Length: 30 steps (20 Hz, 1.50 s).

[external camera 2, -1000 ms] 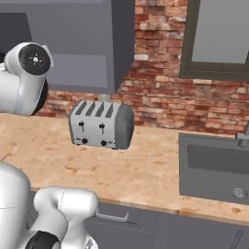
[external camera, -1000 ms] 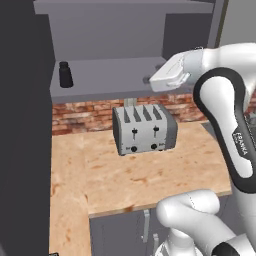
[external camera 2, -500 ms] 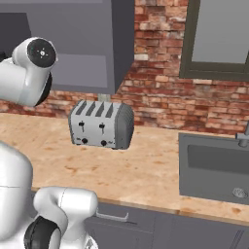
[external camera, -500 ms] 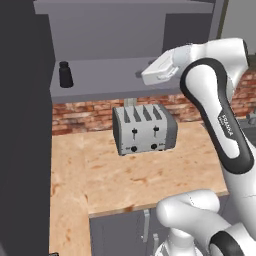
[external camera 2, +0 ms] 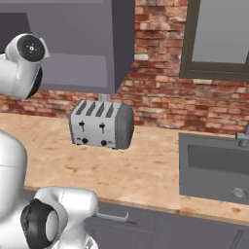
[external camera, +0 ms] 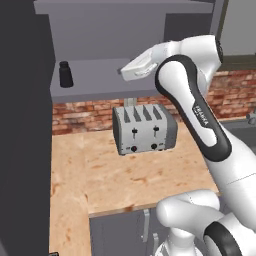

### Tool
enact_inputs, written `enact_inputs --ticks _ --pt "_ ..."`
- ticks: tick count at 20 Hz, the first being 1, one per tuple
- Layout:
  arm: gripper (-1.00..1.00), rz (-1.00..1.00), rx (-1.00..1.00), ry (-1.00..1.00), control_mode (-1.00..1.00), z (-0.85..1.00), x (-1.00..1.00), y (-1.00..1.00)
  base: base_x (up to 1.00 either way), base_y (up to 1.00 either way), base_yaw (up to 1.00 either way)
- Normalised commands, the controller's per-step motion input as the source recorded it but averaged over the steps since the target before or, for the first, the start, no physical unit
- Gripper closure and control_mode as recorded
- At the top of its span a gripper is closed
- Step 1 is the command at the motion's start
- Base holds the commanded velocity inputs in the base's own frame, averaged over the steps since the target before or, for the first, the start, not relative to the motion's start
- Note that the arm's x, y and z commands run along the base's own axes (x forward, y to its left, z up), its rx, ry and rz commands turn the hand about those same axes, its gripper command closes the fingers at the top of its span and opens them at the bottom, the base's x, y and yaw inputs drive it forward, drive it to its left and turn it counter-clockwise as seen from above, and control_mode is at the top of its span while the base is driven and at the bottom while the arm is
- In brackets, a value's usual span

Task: Collect the paprika, ketchup, and shaker from the cabinet and place them next to the stove.

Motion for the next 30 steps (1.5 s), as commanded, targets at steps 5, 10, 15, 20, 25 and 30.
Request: enact_inputs --ticks 5,10,15,20,25,30 --pt "-1.0 0.0 0.0 0.0 -1.0 0.0 0.18 0.4 0.0 0.0 0.0" --pt "-1.0 0.0 0.0 0.0 -1.0 0.0 0.0 0.0 0.0 0.0 0.0" --pt "-1.0 0.0 0.0 0.0 -1.0 0.0 0.15 0.01 0.0 0.0 0.0" --pt "-1.0 0.0 0.0 0.0 -1.0 0.0 0.27 0.01 0.0 0.0 0.0" --pt "-1.0 0.0 0.0 0.0 -1.0 0.0 0.14 0.09 0.0 0.0 0.0" --pt "-1.0 -0.01 0.0 0.0 -1.0 0.0 0.02 0.27 0.0 0.0 0.0"
